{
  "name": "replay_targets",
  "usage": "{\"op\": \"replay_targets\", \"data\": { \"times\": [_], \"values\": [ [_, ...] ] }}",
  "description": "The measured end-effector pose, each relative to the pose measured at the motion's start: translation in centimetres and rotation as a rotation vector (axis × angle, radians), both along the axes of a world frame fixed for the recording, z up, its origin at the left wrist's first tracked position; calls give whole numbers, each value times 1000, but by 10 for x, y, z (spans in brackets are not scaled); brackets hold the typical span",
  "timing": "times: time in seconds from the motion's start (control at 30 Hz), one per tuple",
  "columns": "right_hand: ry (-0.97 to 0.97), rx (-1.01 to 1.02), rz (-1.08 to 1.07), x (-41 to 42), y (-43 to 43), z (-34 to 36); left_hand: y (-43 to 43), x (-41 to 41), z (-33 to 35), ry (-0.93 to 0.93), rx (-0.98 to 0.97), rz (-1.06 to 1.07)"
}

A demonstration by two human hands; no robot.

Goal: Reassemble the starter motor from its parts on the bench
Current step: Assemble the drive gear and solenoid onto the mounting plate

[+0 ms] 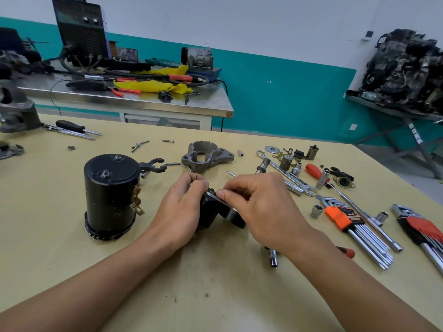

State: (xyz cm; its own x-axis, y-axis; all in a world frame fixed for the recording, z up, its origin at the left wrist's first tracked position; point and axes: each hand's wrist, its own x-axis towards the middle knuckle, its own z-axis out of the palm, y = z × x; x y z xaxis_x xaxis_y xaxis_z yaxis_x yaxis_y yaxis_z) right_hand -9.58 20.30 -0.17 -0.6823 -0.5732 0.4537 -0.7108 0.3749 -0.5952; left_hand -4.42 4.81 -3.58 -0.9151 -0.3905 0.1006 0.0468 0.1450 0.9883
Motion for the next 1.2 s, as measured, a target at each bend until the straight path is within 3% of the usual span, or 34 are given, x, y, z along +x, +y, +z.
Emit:
{"op": "replay_targets", "data": {
  "times": [0.3, 0.57, 0.9, 1.2],
  "values": [
    [157, 31, 39, 4, -6, -1, 0, 0, -2, 19, -2, 1],
    [65, 0, 29, 4, 5, -3, 0, 1, -3, 12, 7, 5],
    [142, 148, -1, 8, 3, 1, 0, 3, -2, 54, 0, -31],
    [108, 101, -23, 13, 4, 3, 1, 4, -4, 92, -49, -25]
  ]
}}
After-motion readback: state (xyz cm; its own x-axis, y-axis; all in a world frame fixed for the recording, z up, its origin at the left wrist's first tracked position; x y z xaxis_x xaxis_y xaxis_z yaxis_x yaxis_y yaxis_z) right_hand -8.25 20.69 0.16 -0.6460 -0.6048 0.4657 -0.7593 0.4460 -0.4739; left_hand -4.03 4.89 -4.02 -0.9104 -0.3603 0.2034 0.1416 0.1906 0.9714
